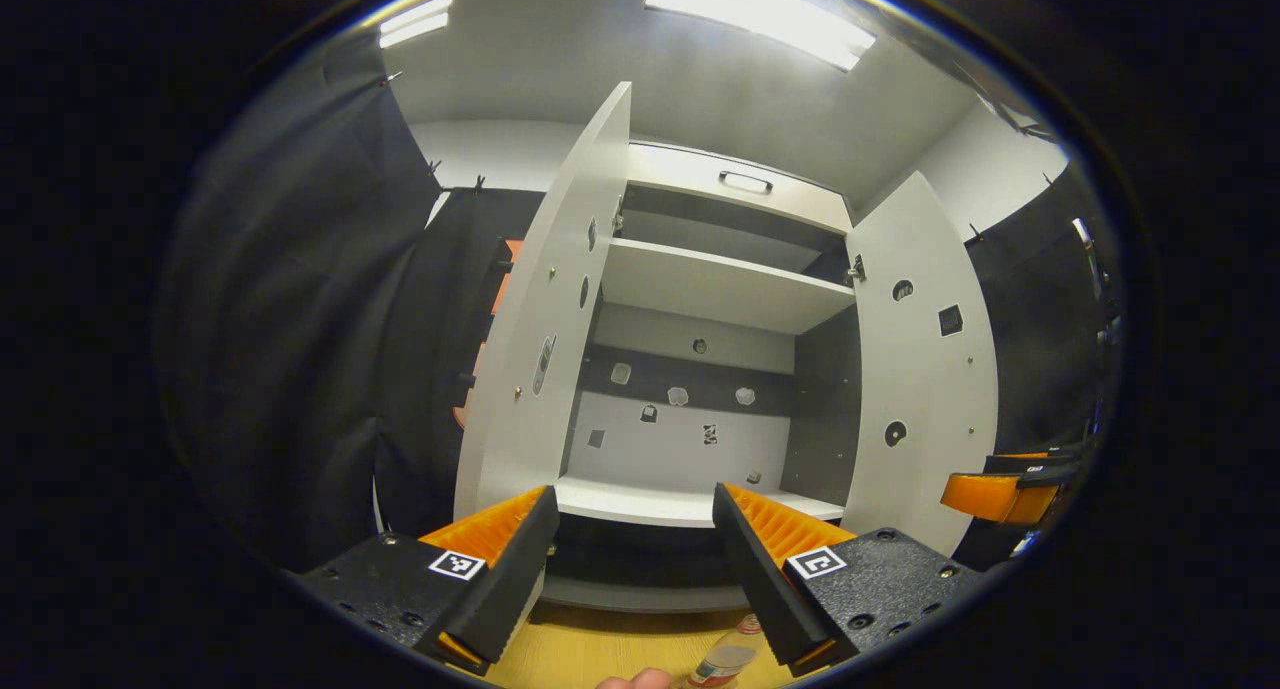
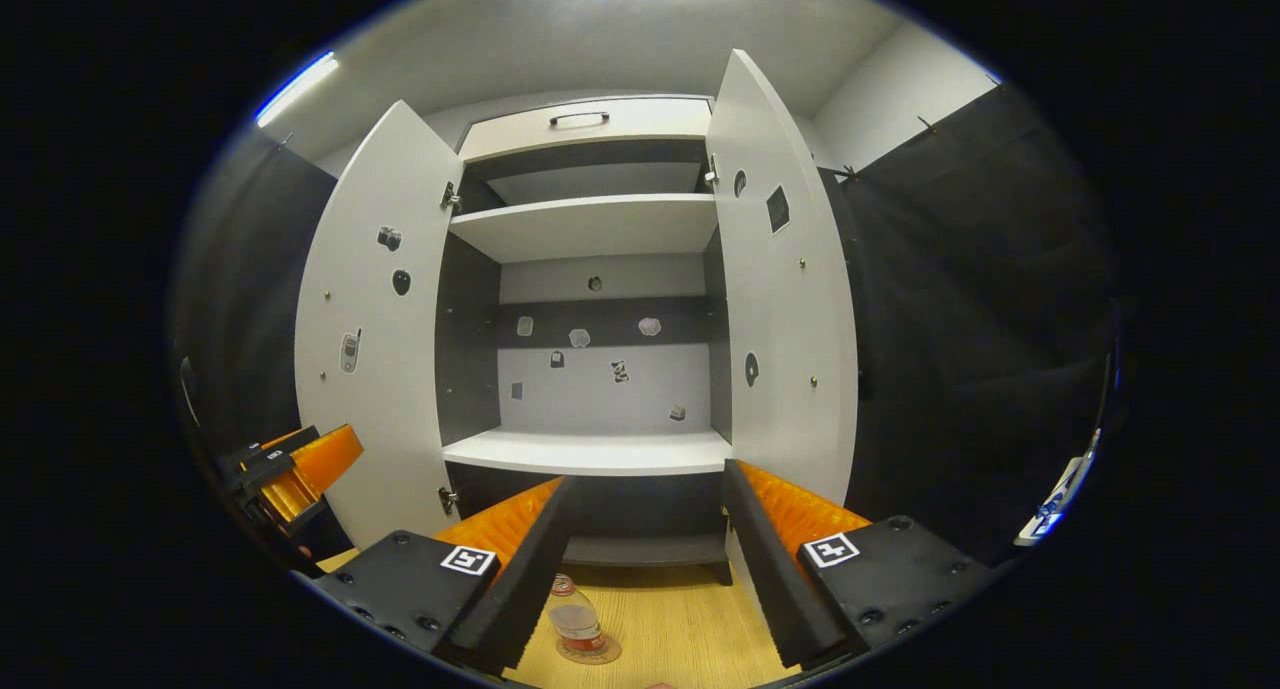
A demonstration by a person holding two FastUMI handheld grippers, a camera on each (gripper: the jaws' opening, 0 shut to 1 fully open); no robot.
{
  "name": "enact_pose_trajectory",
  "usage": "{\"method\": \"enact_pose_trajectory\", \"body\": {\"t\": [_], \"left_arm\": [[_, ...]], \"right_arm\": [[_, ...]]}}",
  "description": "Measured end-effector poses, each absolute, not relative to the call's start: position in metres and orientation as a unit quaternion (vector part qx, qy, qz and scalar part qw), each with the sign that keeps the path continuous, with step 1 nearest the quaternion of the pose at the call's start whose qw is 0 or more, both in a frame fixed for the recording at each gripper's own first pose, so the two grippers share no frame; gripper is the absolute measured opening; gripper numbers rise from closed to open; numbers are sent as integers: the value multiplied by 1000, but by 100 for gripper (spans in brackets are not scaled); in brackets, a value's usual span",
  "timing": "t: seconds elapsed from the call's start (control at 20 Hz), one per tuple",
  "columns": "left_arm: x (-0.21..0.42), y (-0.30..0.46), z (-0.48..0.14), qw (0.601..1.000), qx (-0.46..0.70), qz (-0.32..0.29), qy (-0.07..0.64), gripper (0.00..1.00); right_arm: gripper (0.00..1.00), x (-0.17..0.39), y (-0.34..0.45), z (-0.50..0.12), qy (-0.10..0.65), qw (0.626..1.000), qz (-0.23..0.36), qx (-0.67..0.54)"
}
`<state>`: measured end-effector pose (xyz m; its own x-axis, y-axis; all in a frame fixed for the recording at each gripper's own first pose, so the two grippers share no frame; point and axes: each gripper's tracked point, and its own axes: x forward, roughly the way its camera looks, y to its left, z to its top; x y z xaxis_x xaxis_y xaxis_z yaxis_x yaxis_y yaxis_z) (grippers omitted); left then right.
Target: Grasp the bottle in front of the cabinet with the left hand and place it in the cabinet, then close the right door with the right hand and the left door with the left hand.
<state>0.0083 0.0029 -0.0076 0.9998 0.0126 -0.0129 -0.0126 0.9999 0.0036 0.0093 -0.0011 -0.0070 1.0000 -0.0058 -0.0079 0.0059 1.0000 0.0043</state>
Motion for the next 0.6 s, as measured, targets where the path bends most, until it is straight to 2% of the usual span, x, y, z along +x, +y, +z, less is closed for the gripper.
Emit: {"method": "enact_pose_trajectory", "body": {"t": [0.25,0.45,0.6], "left_arm": [[22,-16,-9,1000,-7,-15,7,94],[36,-66,-34,996,-38,-80,27,94],[41,-106,-80,989,-41,-128,56,95]], "right_arm": [[95,15,-6,-8,6,1000,-9,6],[96,16,-16,-7,5,1000,-19,-1],[95,12,-27,-9,11,999,-33,-7]]}}
